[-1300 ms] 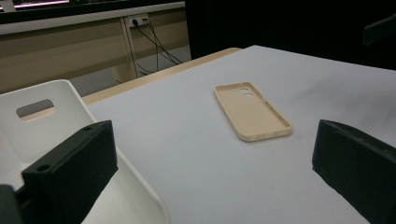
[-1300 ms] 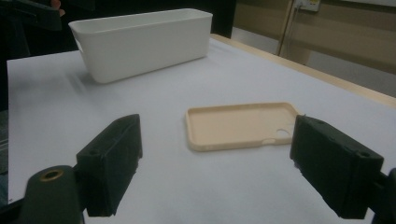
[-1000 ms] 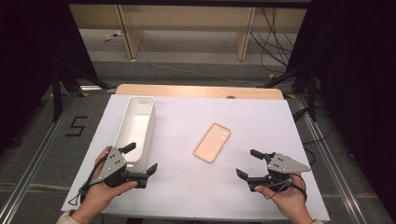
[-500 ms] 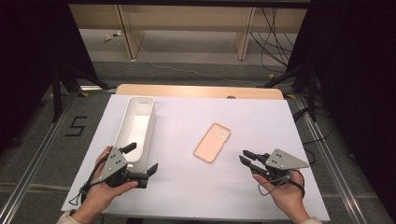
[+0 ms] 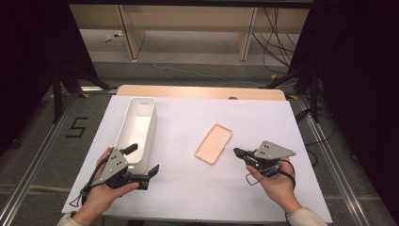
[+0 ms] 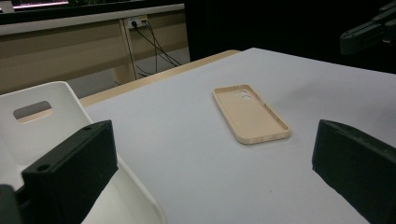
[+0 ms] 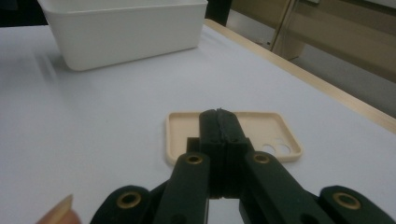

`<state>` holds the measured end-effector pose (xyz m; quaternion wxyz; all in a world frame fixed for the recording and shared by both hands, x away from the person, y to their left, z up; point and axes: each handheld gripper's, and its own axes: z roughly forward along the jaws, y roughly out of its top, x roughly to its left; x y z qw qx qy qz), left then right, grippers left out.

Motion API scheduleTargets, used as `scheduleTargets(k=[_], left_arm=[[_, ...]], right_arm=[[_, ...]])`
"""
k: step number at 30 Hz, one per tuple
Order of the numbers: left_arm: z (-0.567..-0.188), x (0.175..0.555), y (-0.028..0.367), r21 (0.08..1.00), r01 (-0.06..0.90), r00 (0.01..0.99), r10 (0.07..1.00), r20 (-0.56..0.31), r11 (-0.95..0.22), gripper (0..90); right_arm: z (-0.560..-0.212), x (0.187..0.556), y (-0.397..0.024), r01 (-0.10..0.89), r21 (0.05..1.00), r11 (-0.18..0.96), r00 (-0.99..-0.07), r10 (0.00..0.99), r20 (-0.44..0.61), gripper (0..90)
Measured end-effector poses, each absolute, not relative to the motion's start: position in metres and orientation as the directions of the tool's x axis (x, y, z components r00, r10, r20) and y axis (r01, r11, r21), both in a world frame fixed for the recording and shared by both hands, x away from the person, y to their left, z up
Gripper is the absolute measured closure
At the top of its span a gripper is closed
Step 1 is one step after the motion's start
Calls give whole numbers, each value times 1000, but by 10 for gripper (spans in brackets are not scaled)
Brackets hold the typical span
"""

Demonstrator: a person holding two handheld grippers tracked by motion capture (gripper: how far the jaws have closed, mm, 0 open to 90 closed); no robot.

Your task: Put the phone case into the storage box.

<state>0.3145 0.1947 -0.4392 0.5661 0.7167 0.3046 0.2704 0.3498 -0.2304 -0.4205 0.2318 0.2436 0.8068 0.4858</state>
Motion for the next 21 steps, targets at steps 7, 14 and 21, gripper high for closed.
scheduleTargets(k=[7,14,21], left_arm=[[-439,314,194,977,130,668,743,42,-172,0],[-439,314,194,977,129,668,743,41,-171,0],[-439,315,195,977,129,667,744,41,-169,0]], right_arm=[[-424,366,-211,190,885,426,-786,606,-123,900],[-427,380,-195,207,871,446,-797,593,-114,900],[-433,391,-183,239,843,482,-812,576,-99,900]])
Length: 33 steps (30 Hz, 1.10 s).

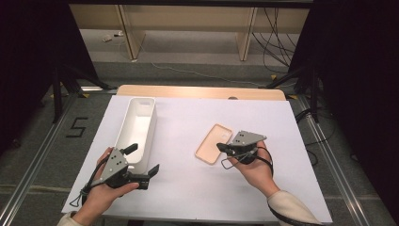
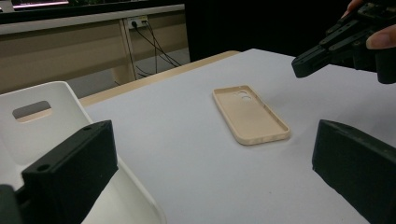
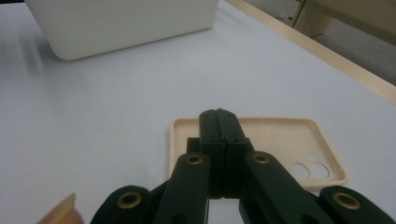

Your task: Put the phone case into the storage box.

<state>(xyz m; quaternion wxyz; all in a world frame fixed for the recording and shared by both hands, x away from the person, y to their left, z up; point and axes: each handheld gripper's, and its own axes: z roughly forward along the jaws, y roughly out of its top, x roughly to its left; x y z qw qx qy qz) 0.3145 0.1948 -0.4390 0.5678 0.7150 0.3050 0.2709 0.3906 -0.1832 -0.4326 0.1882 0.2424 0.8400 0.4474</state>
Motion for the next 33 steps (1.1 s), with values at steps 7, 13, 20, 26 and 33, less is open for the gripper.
scheduleTargets(k=[7,13,20,26,33], left_arm=[[-439,314,195,977,129,668,743,42,-171,0],[-439,315,195,976,131,667,744,43,-174,0],[-439,314,195,976,133,667,744,39,-171,0],[-439,315,195,976,133,667,744,39,-171,0],[-439,314,195,976,132,668,743,40,-172,0]], right_arm=[[-438,401,-171,296,797,526,-810,580,-83,900],[-443,408,-166,340,758,557,-807,587,-69,900],[-452,416,-158,359,730,581,-808,586,-69,900],[-457,419,-151,386,694,608,-813,580,-56,900],[-463,422,-146,393,655,646,-830,556,-50,900]])
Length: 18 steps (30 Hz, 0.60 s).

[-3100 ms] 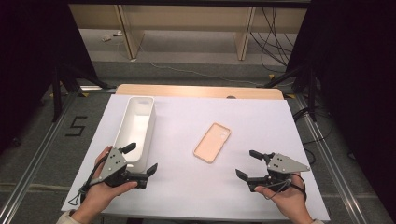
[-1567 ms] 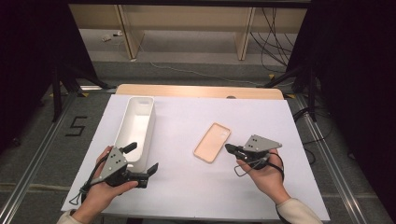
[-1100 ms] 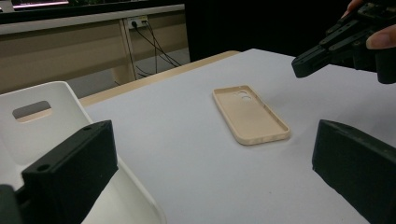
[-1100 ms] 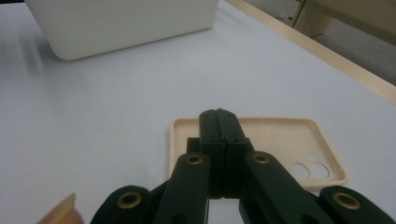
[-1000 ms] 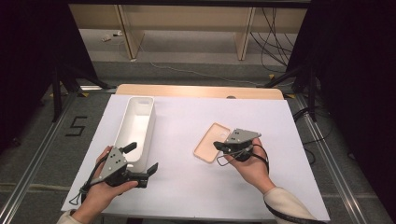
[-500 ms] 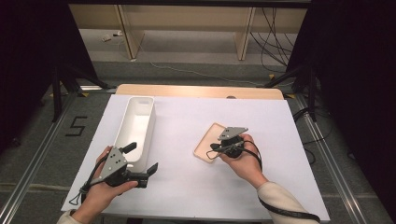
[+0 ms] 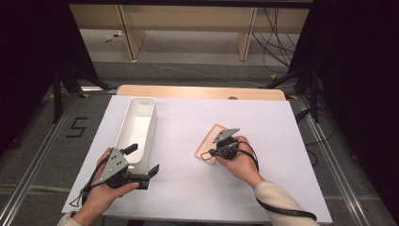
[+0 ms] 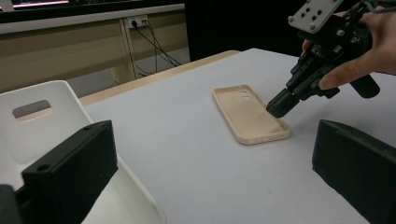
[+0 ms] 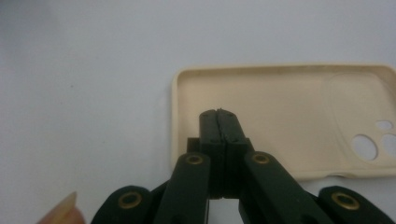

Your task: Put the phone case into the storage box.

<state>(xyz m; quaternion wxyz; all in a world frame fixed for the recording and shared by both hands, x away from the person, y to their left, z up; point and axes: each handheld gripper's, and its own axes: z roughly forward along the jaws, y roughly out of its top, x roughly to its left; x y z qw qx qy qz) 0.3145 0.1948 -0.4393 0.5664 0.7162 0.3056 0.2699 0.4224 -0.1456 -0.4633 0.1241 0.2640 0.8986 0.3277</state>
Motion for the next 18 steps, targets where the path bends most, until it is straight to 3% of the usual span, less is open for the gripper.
scheduleTargets(k=[18], left_arm=[[-439,314,194,977,129,671,741,41,-171,0]], right_arm=[[-471,424,-145,448,586,675,-827,562,-15,900]])
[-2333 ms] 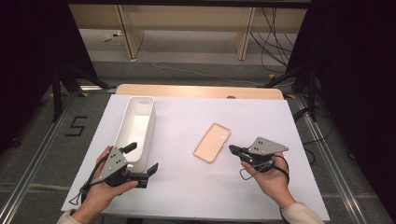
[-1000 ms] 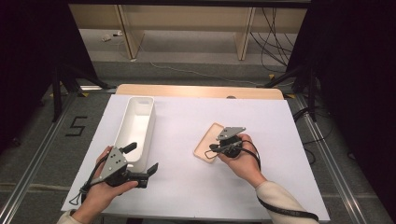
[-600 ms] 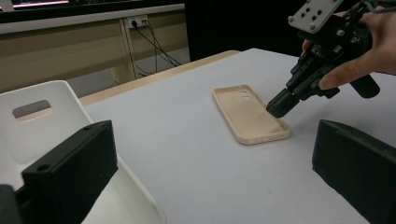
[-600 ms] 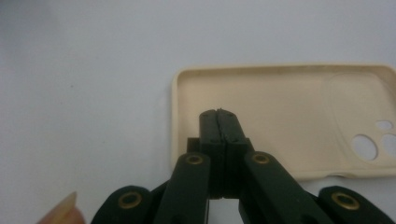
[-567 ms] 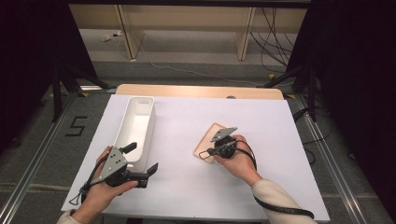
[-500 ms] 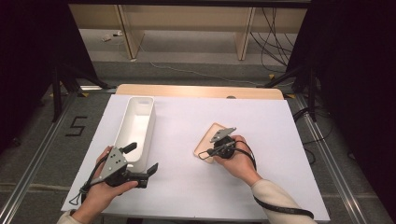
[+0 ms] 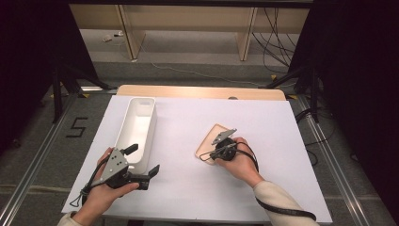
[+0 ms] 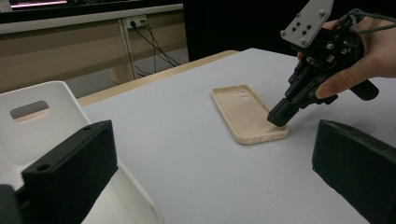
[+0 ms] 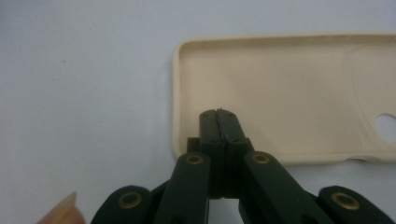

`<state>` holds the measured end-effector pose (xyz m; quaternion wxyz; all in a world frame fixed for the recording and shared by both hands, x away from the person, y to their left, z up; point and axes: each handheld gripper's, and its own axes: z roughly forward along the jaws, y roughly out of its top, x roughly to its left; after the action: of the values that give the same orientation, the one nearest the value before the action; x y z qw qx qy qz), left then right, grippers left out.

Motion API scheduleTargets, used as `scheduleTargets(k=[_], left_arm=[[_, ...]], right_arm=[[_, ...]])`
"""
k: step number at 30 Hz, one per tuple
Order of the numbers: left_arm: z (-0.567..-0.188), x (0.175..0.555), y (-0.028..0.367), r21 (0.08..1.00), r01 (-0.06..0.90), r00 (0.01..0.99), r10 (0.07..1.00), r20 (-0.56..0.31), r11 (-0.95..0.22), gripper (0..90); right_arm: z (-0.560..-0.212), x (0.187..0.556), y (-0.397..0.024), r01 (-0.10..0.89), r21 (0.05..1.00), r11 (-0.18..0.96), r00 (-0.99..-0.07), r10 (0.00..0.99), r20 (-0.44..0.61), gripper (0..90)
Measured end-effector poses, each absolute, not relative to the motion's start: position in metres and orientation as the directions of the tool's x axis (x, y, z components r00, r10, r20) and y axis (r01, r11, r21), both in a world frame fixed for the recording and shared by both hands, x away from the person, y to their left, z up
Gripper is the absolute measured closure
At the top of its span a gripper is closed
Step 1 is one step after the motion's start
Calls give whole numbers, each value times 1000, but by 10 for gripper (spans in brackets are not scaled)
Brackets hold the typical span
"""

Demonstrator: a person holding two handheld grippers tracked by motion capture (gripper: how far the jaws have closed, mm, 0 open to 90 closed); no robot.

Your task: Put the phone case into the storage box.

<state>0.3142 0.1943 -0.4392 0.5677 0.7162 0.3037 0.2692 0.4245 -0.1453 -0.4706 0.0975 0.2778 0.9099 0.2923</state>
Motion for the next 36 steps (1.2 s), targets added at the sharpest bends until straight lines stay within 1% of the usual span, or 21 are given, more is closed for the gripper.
scheduleTargets(k=[20,36], left_arm=[[-439,314,195,977,130,669,742,40,-169,0],[-439,314,195,977,131,670,742,37,-167,0]], right_arm=[[-469,426,-150,470,560,682,-820,572,-7,900],[-464,430,-165,482,540,690,-815,579,-11,900]])
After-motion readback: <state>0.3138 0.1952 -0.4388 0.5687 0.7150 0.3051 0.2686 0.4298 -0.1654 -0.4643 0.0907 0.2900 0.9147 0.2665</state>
